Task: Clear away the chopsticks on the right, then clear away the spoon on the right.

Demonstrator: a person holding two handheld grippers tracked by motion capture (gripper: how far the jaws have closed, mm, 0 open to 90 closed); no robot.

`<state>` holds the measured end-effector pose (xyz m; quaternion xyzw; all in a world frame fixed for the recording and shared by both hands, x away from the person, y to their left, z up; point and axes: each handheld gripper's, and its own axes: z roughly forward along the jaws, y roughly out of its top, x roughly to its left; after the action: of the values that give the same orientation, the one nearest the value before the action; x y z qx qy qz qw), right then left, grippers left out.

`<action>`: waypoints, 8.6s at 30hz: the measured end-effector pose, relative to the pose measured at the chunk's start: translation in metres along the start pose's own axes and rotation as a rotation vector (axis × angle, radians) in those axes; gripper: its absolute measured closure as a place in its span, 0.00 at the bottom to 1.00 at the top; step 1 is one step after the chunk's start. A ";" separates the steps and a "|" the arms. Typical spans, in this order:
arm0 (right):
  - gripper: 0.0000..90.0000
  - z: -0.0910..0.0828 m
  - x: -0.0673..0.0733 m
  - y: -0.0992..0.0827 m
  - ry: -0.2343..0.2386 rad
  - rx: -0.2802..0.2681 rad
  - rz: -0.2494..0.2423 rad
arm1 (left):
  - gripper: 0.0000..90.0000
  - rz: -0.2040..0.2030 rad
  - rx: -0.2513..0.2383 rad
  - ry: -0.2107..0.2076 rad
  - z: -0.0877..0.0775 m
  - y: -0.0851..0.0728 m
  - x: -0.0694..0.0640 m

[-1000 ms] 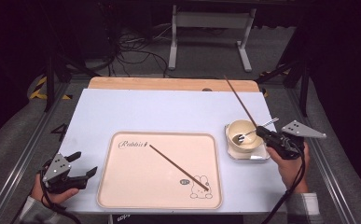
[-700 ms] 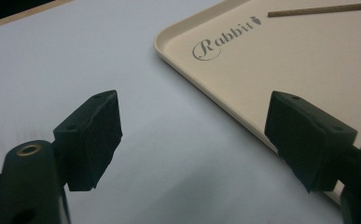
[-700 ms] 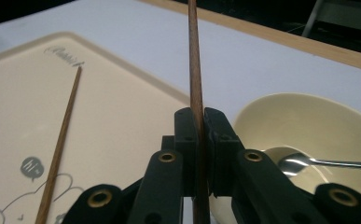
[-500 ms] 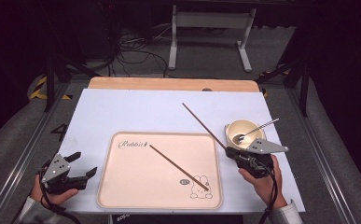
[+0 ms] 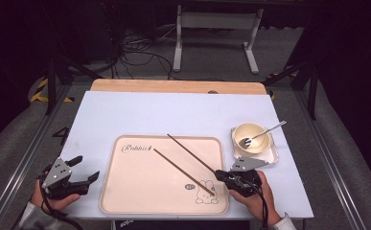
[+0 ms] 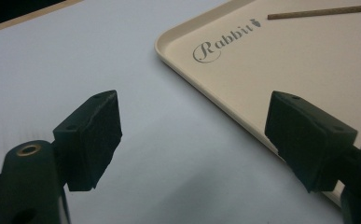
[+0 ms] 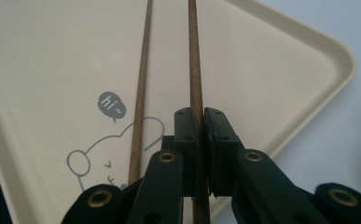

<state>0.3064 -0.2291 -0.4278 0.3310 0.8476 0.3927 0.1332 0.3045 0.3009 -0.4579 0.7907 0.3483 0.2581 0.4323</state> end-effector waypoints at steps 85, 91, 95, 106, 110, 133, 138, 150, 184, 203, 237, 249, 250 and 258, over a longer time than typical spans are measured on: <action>1.00 0.027 0.012 0.021 0.077 0.002 -0.081 | 0.22 0.007 0.003 -0.005 0.002 0.001 -0.001; 1.00 0.028 0.008 0.030 0.077 -0.014 -0.089 | 0.22 0.010 0.004 -0.003 0.002 0.001 -0.001; 1.00 0.029 0.007 0.041 0.084 -0.032 -0.099 | 0.22 0.012 0.003 -0.005 0.002 0.001 -0.001; 1.00 0.052 0.016 0.076 0.117 -0.032 -0.162 | 0.21 0.014 -0.014 -0.002 0.001 0.001 -0.001; 1.00 0.074 0.022 0.087 0.143 0.001 -0.173 | 0.20 0.013 -0.009 -0.015 0.002 0.001 -0.002; 1.00 0.146 0.031 0.106 0.194 0.131 -0.211 | 0.20 0.017 0.005 -0.031 0.005 0.000 -0.002; 1.00 0.157 0.035 0.110 0.184 0.157 -0.225 | 0.20 0.017 0.005 -0.035 0.005 0.000 -0.003; 1.00 0.166 0.028 0.119 0.124 0.166 -0.204 | 0.20 0.018 0.005 -0.044 0.006 0.001 -0.003; 1.00 0.088 -0.041 0.060 -0.041 0.167 -0.066 | 0.20 0.010 0.010 -0.030 0.005 0.001 -0.004; 0.98 0.065 -0.056 0.045 -0.050 0.149 -0.033 | 0.21 0.011 0.010 -0.029 0.005 0.001 -0.003; 0.85 -0.031 -0.068 0.046 -0.127 -0.133 -0.045 | 0.22 0.008 0.008 -0.004 0.001 -0.002 0.002; 0.76 -0.110 -0.148 -0.005 -0.388 -0.282 0.243 | 0.22 0.012 0.014 -0.002 0.000 -0.002 0.001; 0.75 -0.112 -0.152 -0.009 -0.401 -0.285 0.261 | 0.22 0.012 0.012 -0.003 -0.001 -0.003 0.001; 0.67 -0.120 -0.175 -0.029 -0.438 -0.295 0.378 | 0.22 0.013 0.014 -0.008 0.001 -0.001 0.000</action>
<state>0.3652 -0.4290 -0.3772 0.5361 0.6563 0.4486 0.2839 0.3049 0.3006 -0.4591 0.7969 0.3433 0.2554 0.4265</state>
